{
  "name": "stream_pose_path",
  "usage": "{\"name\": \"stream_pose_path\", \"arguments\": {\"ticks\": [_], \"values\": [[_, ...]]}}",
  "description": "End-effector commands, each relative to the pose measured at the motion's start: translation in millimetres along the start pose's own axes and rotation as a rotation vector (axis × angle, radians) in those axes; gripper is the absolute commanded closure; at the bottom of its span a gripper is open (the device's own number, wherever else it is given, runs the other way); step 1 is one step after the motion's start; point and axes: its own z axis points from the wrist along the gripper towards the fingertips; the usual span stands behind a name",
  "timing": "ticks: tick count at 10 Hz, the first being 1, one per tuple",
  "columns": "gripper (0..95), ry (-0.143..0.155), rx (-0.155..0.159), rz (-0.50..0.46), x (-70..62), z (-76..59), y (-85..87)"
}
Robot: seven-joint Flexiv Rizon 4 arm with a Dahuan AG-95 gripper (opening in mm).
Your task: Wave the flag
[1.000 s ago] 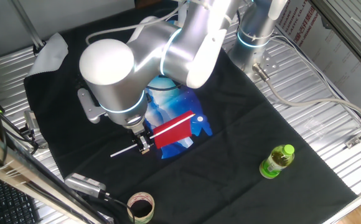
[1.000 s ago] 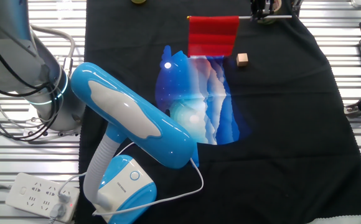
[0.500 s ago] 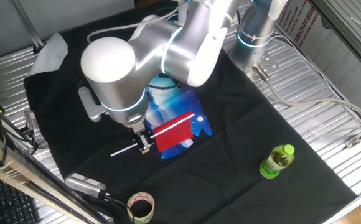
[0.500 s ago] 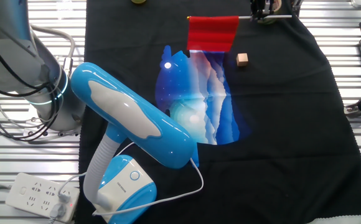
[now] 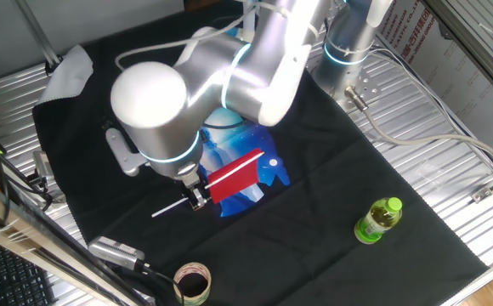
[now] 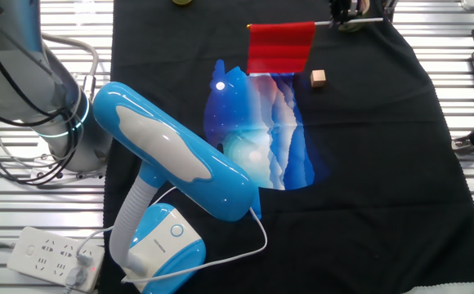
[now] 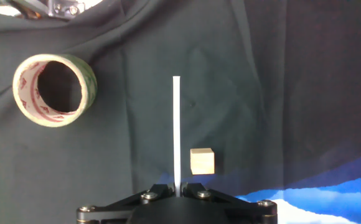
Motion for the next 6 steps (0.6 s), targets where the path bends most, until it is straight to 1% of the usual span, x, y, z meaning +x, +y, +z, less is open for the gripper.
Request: {"name": "stream_pose_path", "arguments": {"ticks": [1, 2, 4, 6], "values": [[95.0, -0.028, 0.038, -0.008, 0.5, 0.6, -0.9], [95.0, -0.054, 0.060, -0.026, 0.5, 0.6, -0.9], [95.0, -0.079, 0.060, -0.047, 0.5, 0.6, -0.9], [95.0, -0.083, 0.020, -0.047, 0.5, 0.6, -0.9]]}}
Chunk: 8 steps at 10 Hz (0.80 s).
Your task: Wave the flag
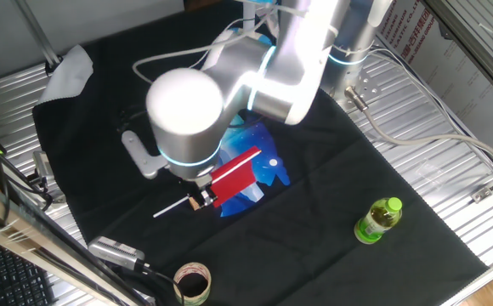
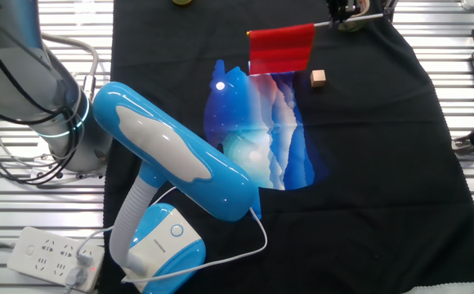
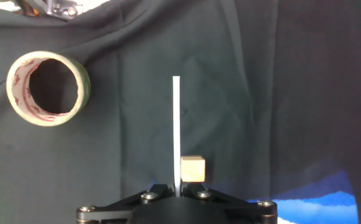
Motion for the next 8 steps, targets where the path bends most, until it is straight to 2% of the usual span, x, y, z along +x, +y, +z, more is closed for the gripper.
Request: {"name": "stream_pose_path", "arguments": {"ticks": [1, 8], "values": [[95.0, 0.012, -0.054, 0.020, -1.0, 0.2, 1.1], [95.0, 0.022, -0.063, 0.016, -2.1, -2.7, 1.5]]}}
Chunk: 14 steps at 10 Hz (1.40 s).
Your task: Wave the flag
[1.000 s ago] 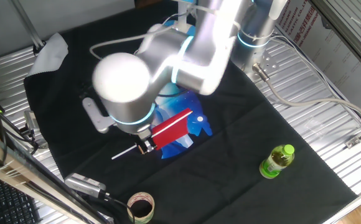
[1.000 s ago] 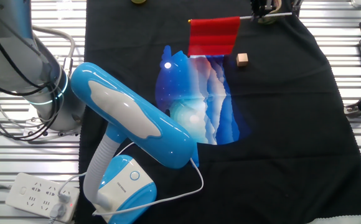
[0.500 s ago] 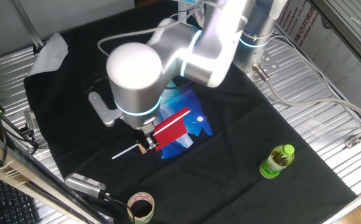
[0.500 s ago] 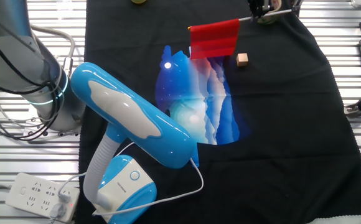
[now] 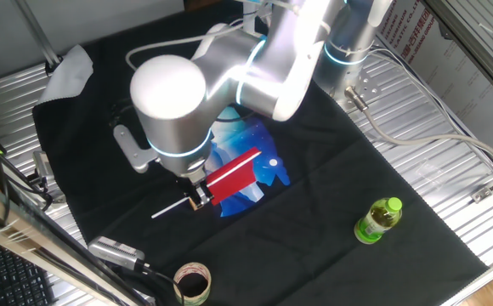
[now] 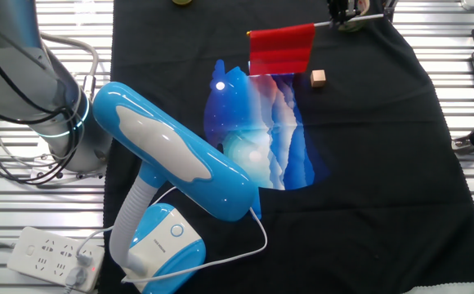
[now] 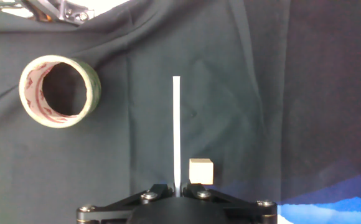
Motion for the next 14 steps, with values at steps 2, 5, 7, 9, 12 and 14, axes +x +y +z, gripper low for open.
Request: {"name": "stream_pose_path", "arguments": {"ticks": [2, 5, 7, 9, 12, 14], "values": [[95.0, 0.005, -0.018, 0.004, 9.7, -15.7, -1.4], [95.0, 0.019, -0.019, -0.005, 20.2, -33.4, -3.7], [95.0, 0.018, -0.019, -0.006, 22.1, -36.3, -4.3], [95.0, 0.018, -0.021, -0.004, 21.0, -36.5, -4.8], [95.0, 0.016, -0.027, -0.007, 19.8, -38.2, -4.8], [95.0, 0.016, -0.031, -0.008, 19.3, -38.4, -4.7]]}}
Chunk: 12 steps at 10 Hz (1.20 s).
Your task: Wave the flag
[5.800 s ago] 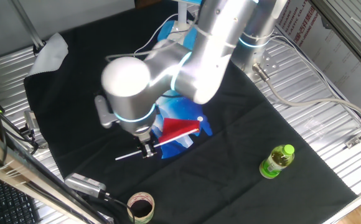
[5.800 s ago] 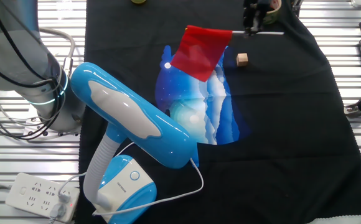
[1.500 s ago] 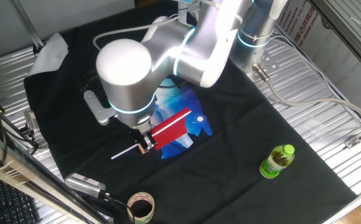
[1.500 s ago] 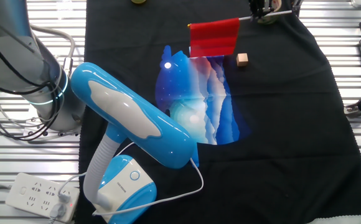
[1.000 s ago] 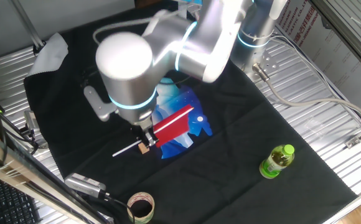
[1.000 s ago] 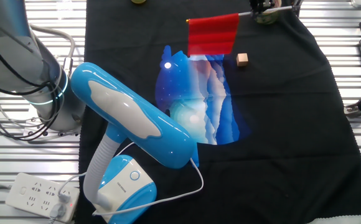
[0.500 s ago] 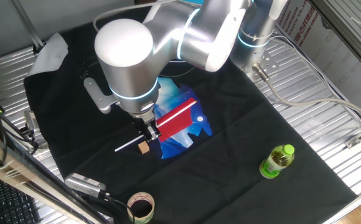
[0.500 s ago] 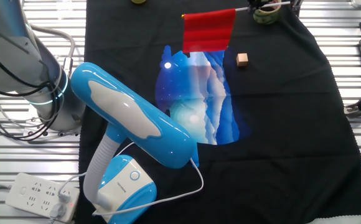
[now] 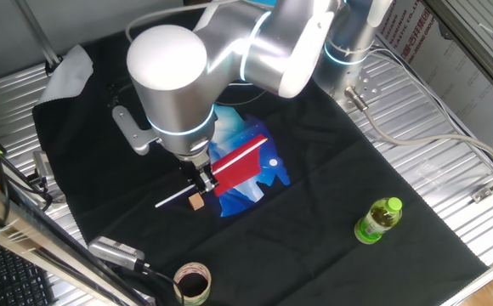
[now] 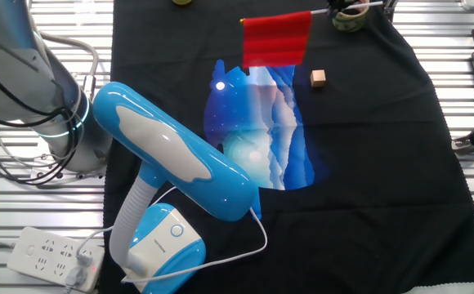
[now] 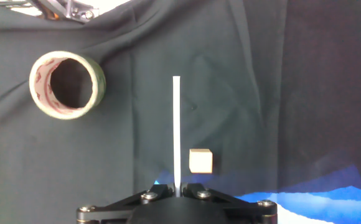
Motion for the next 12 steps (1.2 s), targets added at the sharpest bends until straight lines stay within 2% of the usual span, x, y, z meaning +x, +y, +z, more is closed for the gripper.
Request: {"name": "stream_pose_path", "arguments": {"ticks": [1, 7, 8, 10, 12], "values": [[95.0, 0.005, -0.001, 0.002, -2.2, -1.1, 0.0], [95.0, 0.012, -0.001, 0.007, -5.4, -6.0, -1.8], [95.0, 0.011, -0.002, -0.001, -2.1, -7.1, -9.1], [95.0, 0.004, -0.011, -0.034, 8.0, -7.8, -41.2], [95.0, 0.008, -0.004, -0.035, 8.8, -11.5, -40.8]]}}
